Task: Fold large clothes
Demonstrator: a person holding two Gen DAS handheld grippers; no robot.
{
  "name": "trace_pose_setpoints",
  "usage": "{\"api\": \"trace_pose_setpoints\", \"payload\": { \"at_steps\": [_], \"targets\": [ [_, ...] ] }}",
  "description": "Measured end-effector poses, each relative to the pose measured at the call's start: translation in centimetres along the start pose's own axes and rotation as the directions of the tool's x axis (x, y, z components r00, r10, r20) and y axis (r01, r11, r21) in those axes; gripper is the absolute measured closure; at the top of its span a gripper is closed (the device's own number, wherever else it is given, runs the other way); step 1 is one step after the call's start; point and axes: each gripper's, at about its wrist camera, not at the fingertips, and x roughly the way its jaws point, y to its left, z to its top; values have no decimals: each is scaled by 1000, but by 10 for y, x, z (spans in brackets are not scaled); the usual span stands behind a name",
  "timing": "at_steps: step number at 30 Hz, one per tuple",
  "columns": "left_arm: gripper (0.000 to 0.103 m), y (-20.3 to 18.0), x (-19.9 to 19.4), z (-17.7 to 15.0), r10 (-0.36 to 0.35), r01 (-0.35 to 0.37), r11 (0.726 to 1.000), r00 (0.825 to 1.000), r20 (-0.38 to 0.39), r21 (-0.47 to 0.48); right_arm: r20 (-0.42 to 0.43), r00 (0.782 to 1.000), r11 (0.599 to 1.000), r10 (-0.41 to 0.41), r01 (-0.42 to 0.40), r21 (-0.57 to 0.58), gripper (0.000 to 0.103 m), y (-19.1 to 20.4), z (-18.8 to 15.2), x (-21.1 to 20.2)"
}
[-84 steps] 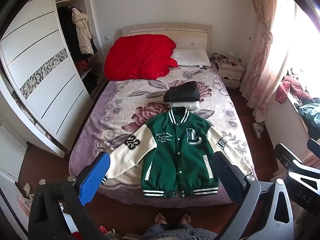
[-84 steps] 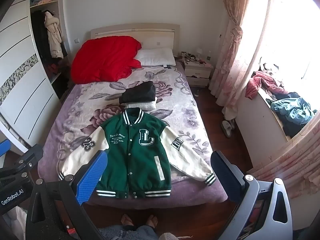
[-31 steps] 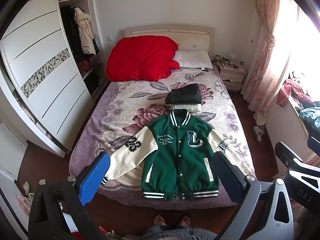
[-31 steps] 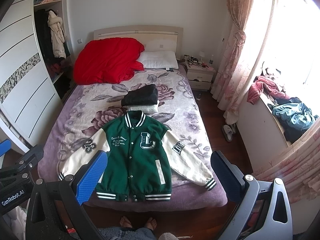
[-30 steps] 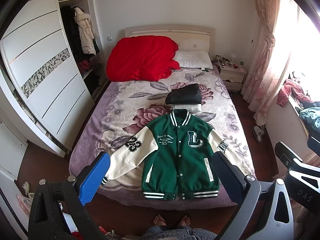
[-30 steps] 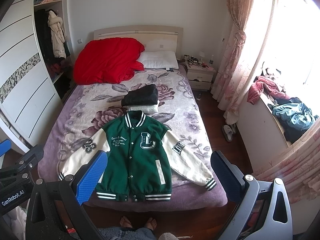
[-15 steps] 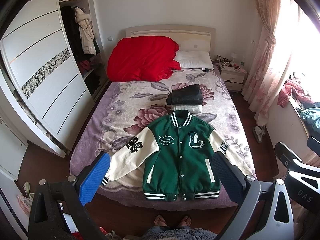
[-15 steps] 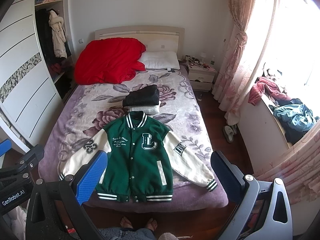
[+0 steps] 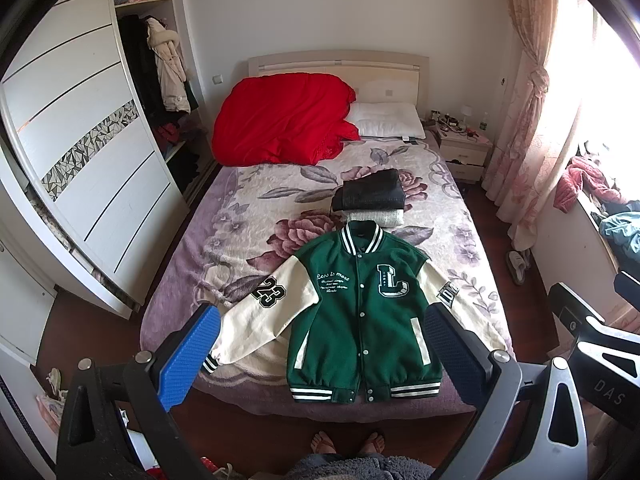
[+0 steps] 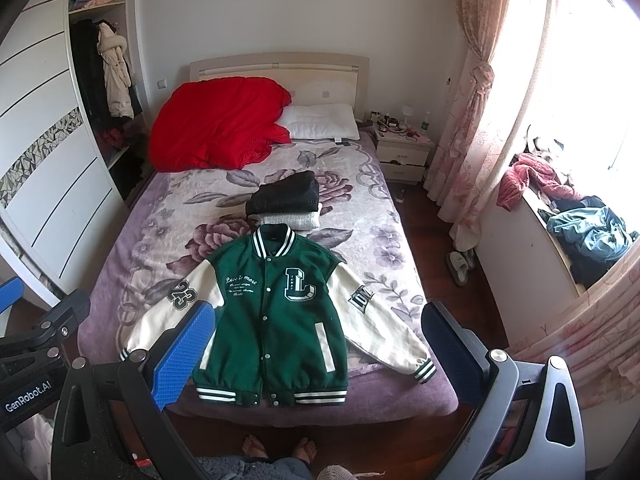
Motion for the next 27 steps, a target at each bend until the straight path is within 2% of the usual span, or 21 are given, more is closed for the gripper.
{"api": "trace_pose_setpoints", "payload": {
  "at_steps": [5,16,19,23,26,27],
  "targets": [
    [0,0,0,0,0,0,1000,1000,0,1,1,1000,1000,3,-3,-6,0,8,14,-3],
    [0,10,6,5,-3,3,1000,1000,0,4,0,1000,1000,2,-2,-2,0,8,14,-2],
    [0,17,18,9,21,-21,1000,1000,8,-6,-7,1000,1000,3,-3,18,0,10,20,0],
    [0,28,52,14,42,-41,999,999,10,-24,-19,999,994,26,-24,106,0,1,28,26],
    [0,32,93,12,57,-57,998,998,20,-7,-42,999,984,3,5,179,0,-17,20,71],
    [0,29,104,10,73,-73,997,997,16,9,-74,997,975,-13,29,219,0,-29,16,93]
  ]
}}
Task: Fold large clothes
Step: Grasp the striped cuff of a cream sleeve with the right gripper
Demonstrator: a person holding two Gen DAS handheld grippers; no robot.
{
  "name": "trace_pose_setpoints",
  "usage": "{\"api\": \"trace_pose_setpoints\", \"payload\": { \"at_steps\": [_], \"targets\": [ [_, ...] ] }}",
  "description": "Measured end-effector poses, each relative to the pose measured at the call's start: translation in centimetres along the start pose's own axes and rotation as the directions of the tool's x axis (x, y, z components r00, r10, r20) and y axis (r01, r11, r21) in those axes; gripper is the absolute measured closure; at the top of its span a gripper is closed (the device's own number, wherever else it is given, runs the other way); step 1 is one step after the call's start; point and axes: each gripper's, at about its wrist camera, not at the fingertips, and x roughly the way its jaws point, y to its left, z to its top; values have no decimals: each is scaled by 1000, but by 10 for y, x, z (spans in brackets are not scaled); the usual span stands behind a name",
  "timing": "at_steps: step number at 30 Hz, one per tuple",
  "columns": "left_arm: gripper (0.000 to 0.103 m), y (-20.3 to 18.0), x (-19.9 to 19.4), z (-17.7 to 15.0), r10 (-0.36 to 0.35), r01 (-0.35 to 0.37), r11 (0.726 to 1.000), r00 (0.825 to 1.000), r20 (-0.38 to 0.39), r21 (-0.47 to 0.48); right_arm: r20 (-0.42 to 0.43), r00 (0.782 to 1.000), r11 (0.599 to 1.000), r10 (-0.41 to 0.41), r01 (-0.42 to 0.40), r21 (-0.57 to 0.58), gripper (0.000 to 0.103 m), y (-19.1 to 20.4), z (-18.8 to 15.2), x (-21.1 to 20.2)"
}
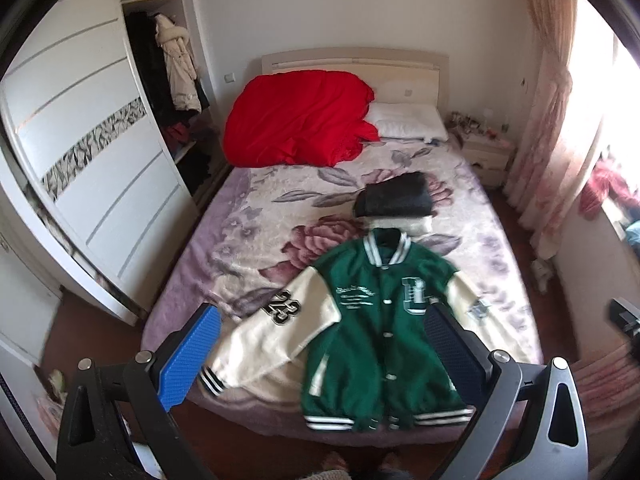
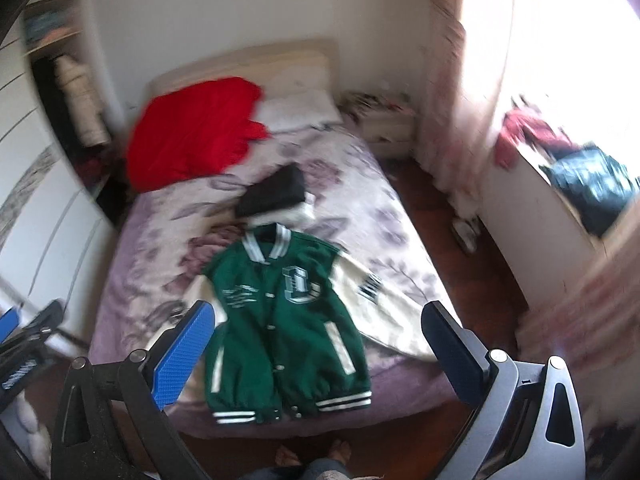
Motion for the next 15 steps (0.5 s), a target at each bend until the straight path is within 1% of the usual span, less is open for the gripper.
{"api": "trace_pose_setpoints", "payload": {
  "at_steps": [1,2,3,6,7,8,9,10,11,12,14,15],
  "targets": [
    [0,-6,18,-3,11,-11,1000,1000,-2,21,-15,1000,1000,-8,9,28,0,-9,-2,14],
    [0,-12,33,-5,19,-19,999,1000,-9,39,-45,999,996,-20,24,90,0,-27,-4,39],
    [0,-19,51,-7,30,-28,998,999,-33,58,-75,997,989,-30,41,140,0,-42,-8,59],
    [0,-40,101,-14,7,0,997,995,-95,82,-150,987,961,-64,102,257,0,-92,-27,115],
    [0,-48,117,-18,4,6,996,994,-111,85,-178,981,948,-79,130,291,6,-112,-35,137],
    [0,-57,134,-22,1,9,996,993,-119,89,-218,969,931,-113,180,318,14,-135,-45,162],
    [0,-64,146,-24,6,6,996,992,-126,94,-250,959,919,-138,218,329,37,-153,-54,179],
    [0,-74,162,-27,22,-7,994,990,-141,105,-301,941,901,-152,257,349,52,-176,-64,204],
    [0,-86,180,-30,39,-20,993,986,-162,119,-345,927,881,-149,283,380,53,-201,-74,226],
    [0,-97,197,-31,55,-31,991,982,-182,133,-391,912,851,-126,302,430,53,-231,-88,253],
    [0,-117,226,-38,90,-56,986,972,-218,157,-425,902,794,-77,313,520,53,-279,-112,289],
    [0,-128,242,-42,92,-55,985,968,-235,162,-430,901,771,-59,314,554,51,-298,-121,304]
  ]
}}
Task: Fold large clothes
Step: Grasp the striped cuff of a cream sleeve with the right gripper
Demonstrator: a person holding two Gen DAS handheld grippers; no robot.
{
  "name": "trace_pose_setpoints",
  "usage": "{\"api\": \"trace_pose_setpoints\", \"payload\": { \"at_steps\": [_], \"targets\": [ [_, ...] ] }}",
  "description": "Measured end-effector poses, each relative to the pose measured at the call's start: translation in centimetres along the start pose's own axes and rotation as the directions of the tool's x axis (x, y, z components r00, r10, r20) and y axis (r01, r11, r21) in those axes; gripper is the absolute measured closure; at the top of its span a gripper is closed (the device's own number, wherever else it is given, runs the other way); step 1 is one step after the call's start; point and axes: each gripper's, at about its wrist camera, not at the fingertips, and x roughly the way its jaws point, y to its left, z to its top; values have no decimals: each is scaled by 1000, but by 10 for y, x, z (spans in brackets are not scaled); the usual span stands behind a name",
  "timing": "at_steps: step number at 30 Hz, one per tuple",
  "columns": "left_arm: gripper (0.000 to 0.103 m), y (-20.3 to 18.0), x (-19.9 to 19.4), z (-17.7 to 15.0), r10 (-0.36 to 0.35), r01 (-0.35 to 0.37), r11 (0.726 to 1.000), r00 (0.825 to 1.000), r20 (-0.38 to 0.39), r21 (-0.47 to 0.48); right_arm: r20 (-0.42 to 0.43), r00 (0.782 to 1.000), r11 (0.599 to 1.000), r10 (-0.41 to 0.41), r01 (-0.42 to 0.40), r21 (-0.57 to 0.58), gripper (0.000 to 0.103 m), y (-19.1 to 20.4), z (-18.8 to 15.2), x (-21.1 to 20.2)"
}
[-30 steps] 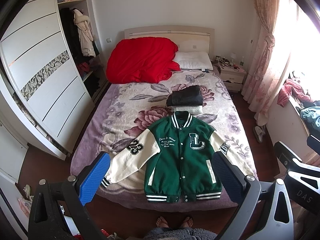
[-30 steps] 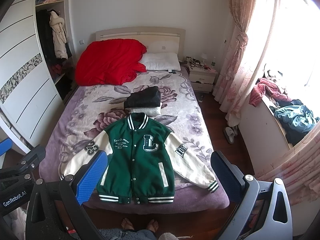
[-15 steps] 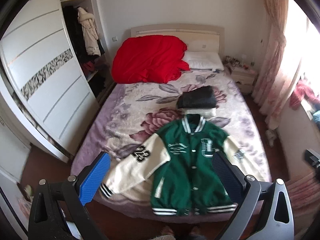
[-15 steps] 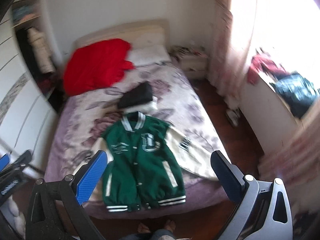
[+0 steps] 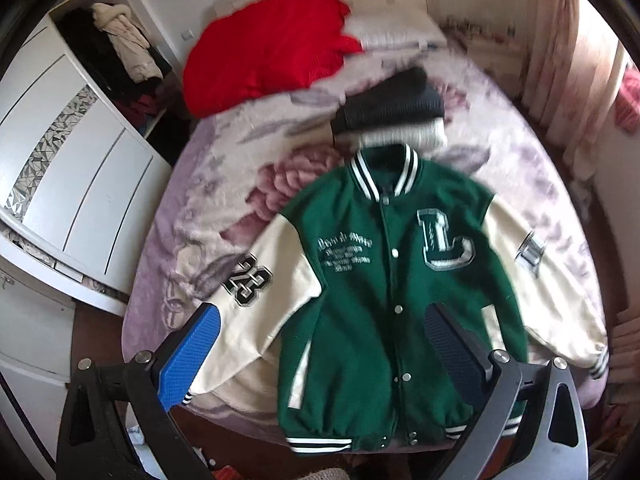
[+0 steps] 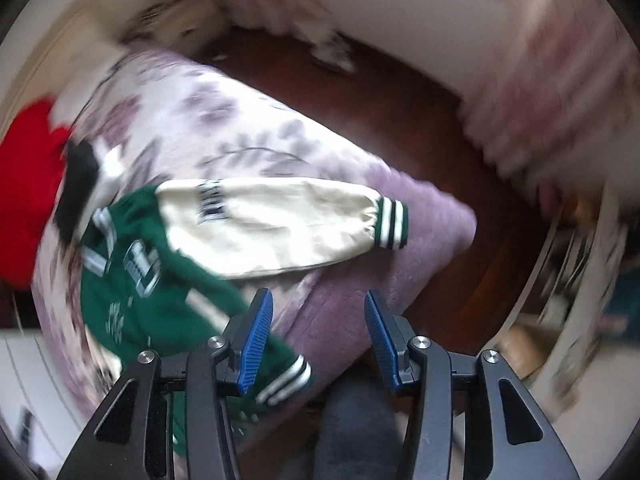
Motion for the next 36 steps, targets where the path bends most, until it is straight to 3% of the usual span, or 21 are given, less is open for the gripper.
{"api": "trace_pose_setpoints", "payload": {
  "at_steps": [3,6,10,15,17,18,19,22,27,30,32,36],
  "targets": [
    [0,-27,41,0,0,1,1000,999,-46,19,-60,998,992,4,3,127,21,-54,35,80],
    [0,-60,97,-5,33,-26,998,993,-118,59,-100,995,981,25,-5,192,19,-100,56,168],
    [0,-93,155,-9,62,-48,996,979,-196,77,-148,988,978,37,-6,209,14,-124,63,258],
    [0,-127,195,-5,69,-45,991,976,-208,122,-227,955,954,191,-126,272,12,-124,68,335],
    [0,-136,200,-2,68,-39,988,978,-198,147,-208,961,951,183,-119,286,24,-118,69,339],
    [0,-141,202,1,67,-37,987,979,-192,156,-188,964,950,186,-128,284,53,-115,71,335],
    [0,-144,201,3,66,-36,985,981,-180,167,-182,964,951,194,-140,275,68,-112,73,331],
    [0,-155,201,9,56,-23,981,984,-166,191,-110,980,972,168,-145,186,84,-92,92,293],
    [0,-192,205,20,-10,47,969,989,-148,244,86,982,980,169,-177,93,86,-73,164,227],
    [0,-216,210,25,-51,87,961,989,-140,263,133,979,987,152,-156,24,86,-52,217,227],
    [0,-235,217,28,-72,107,955,988,-137,275,134,983,992,127,-127,-10,86,-36,247,244],
    [0,-262,231,31,-78,115,946,988,-129,302,27,995,996,94,-93,-9,86,-17,288,309]
  ]
}}
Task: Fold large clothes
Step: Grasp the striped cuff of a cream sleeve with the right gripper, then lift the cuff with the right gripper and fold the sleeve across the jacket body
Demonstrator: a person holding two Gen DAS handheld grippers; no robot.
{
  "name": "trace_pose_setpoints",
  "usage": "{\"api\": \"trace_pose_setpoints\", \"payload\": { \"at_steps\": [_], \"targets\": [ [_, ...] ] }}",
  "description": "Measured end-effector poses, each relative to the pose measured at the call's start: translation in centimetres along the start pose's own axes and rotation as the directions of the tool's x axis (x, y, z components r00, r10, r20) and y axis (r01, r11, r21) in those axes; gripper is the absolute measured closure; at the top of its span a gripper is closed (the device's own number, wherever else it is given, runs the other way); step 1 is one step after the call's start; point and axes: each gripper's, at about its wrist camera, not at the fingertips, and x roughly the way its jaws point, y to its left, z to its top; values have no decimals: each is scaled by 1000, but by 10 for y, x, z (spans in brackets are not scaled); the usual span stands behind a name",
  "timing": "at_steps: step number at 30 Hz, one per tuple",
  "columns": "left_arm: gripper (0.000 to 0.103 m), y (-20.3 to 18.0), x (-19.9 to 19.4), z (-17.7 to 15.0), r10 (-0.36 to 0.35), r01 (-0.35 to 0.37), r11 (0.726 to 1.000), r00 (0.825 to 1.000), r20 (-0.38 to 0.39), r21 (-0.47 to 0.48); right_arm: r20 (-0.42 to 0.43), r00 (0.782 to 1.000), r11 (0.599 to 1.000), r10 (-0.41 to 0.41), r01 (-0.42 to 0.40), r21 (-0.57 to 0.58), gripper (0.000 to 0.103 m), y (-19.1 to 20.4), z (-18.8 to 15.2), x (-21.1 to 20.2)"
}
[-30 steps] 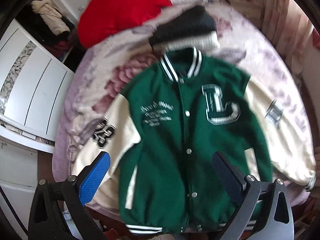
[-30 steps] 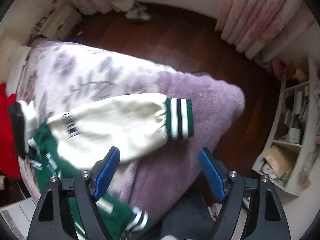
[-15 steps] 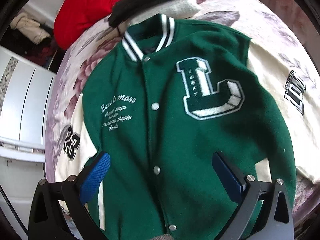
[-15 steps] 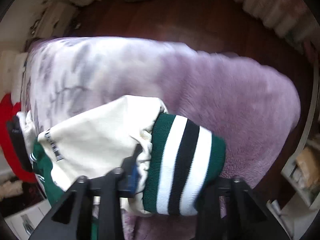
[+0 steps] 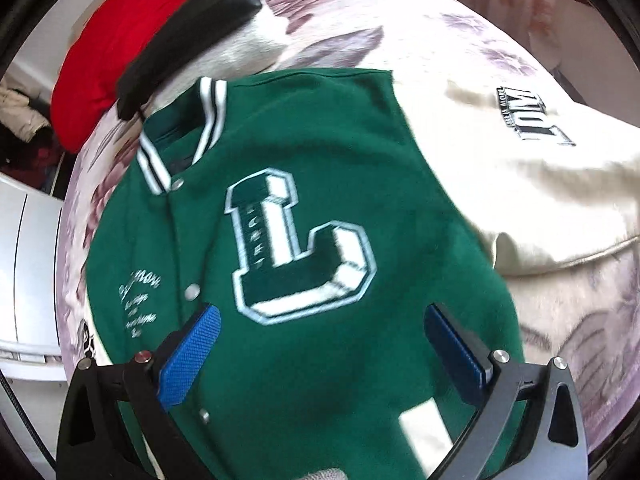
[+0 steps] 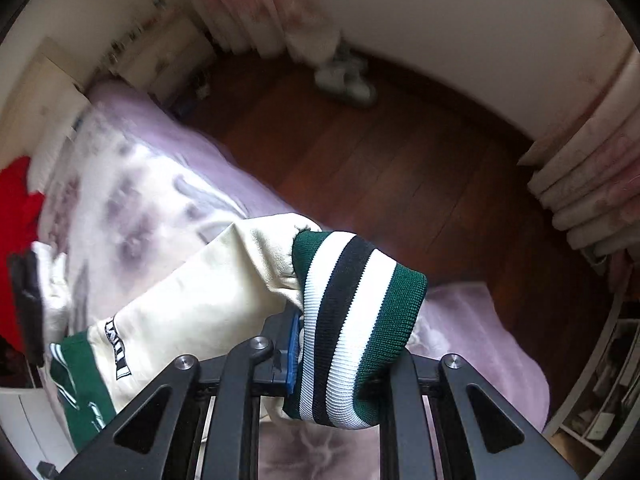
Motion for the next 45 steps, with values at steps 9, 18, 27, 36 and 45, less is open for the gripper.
{"api": "trace_pose_setpoints", "payload": {
  "at_steps": [9,18,27,36,45],
  "targets": [
    [0,-8,6,4,-4,4,1000,1000,-4,3,-62,949,833,309,-239,499,35,-102,-33,53],
    [0,9,21,4,18,-22,997,998,-65,-68,166,883,516,439,-400,758,15,-149,-136,68],
    [0,43,38,3,60,-76,984,993,-103,-159,161,873,614,460,-444,652,73,-84,-88,117],
    [0,67,31,-2,53,-76,960,994,-91,-271,255,880,761,402,-476,441,92,-21,-13,39],
    [0,132,23,-29,56,-93,900,993,-100,-426,235,828,848,508,-529,32,92,146,-42,-84]
  ]
}}
